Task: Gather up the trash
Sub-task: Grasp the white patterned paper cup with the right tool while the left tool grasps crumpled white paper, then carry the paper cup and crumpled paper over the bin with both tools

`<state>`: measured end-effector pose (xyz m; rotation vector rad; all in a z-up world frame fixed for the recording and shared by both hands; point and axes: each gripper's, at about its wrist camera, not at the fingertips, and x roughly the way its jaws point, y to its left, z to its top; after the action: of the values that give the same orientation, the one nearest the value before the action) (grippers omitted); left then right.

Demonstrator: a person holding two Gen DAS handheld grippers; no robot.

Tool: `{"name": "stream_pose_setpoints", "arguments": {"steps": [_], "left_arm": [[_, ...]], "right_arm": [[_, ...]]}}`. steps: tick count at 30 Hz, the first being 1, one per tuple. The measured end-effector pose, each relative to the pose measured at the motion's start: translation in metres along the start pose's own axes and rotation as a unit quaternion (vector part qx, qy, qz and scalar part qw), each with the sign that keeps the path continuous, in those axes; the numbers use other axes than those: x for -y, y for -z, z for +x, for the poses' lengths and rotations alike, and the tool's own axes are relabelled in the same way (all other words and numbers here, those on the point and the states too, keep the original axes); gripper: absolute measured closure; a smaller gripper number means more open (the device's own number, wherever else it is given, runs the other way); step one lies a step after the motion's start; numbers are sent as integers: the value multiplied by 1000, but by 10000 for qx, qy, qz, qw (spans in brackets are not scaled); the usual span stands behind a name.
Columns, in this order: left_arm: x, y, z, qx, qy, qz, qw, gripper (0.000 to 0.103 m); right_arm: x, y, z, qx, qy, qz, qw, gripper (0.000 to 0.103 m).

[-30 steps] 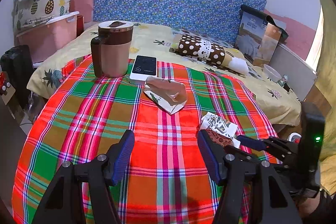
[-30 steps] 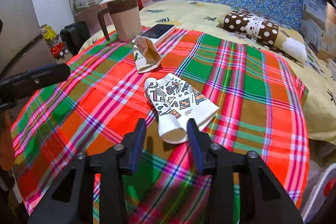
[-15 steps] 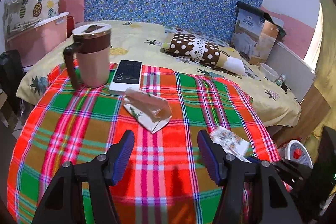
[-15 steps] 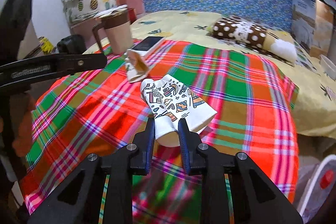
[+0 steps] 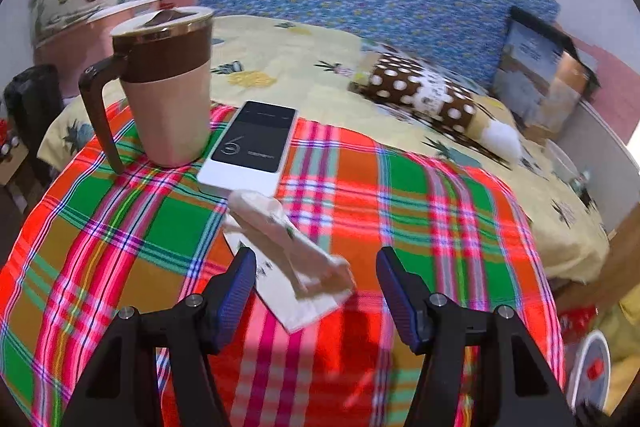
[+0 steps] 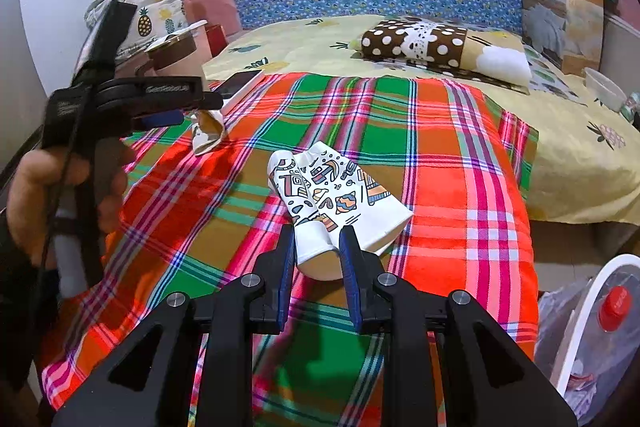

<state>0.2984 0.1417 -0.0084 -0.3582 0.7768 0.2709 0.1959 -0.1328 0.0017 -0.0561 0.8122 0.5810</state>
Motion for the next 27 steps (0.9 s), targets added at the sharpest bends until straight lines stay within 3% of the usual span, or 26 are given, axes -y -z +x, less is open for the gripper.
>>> {"name": "stream_pose_setpoints", "arguments": {"steps": [1,2,3,4,5,8,10,27], "left_arm": [[-2,-2,5,-22,-53,-65,10000,40],[-4,-3,8,-17,-85,-86,9999,48],[-4,-3,10,-23,-120,-61,9999,58],[-4,-3,11,-65,-164,-1,9998,76],[-5,-3,13,-101,-199,34,9997,83],[-7,3,7,-71,-163,154,9997,91],[-7,7,-3,-13,-84,247,9997,95],[30,78,-108,118,854,882,9924,95]], "right_arm": [[2,0,1,-2,-9,16,10000,79],[4,0,1,0,-16,31,10000,79],[5,1,0,4,-24,54,10000,79],[6,2,0,9,-26,69,10000,79],[7,2,-1,22,-23,82,10000,79],[7,2,-5,82,-20,95,9999,79],[6,2,-8,129,-2,101,9999,79],[8,17,-58,440,210,213,9986,79]]}}
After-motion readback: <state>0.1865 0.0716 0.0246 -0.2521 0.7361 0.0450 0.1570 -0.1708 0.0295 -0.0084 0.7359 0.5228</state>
